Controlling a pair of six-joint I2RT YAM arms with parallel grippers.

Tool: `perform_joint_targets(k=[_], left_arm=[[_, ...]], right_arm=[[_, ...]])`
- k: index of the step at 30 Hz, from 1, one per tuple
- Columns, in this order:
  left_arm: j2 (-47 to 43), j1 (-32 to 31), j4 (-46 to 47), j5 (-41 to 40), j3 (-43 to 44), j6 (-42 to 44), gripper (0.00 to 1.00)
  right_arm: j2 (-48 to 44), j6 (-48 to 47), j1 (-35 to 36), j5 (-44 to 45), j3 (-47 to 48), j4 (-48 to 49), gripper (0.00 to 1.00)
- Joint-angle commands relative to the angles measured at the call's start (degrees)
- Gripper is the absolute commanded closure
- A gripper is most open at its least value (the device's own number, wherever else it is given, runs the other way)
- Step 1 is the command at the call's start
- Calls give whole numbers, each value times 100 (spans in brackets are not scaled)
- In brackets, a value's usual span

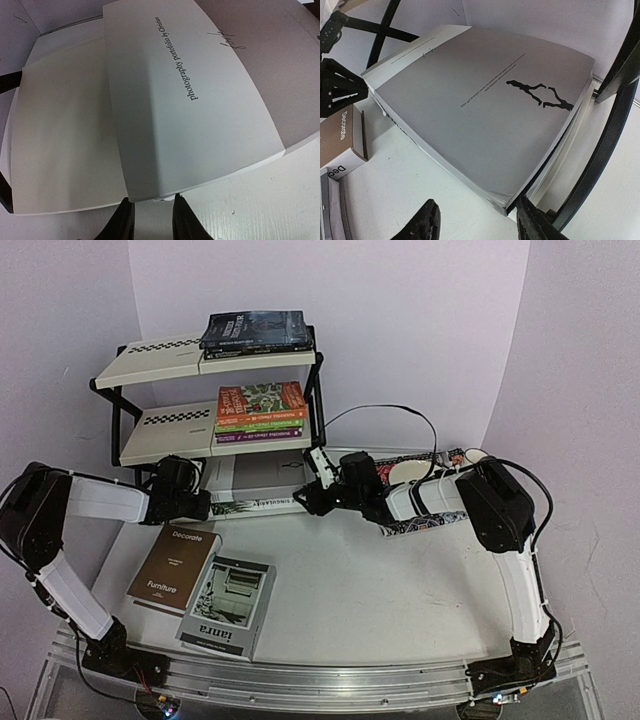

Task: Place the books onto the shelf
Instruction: Adjust the book pile on the shelf, then pick up the book at the corner of the board.

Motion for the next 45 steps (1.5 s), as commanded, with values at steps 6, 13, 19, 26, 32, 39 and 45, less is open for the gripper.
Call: perform_joint_targets(k=[6, 13, 19, 26, 32, 39, 45], left_arm=[[-180, 65, 343, -20, 196, -192, 48], [-1258, 65, 32, 290, -404, -673, 19], [-1964, 65, -731, 942, -529, -1269, 2], [-2498, 73, -2145, 990, -396, -2415, 0], [-2719, 82, -2130, 1989, -856, -2964, 1], [-2686, 71, -2206, 3222, -989, -3027, 8], [-2754, 9, -2480, 3458, -1176, -3282, 10]], right_arm=[[-582, 123, 30, 217, -141, 91, 34], [-1041, 438, 30, 369, -643, 27, 15], [-1410, 972, 70, 245, -1003, -241, 10], [-1879, 2010, 248, 297, -1541, -672, 8], [-1983, 3221, 422, 376, -1833, -1349, 8], [-1808, 4344, 840, 124, -1908, -1694, 10], [-1728, 4886, 1144, -106, -2074, -1475, 10]])
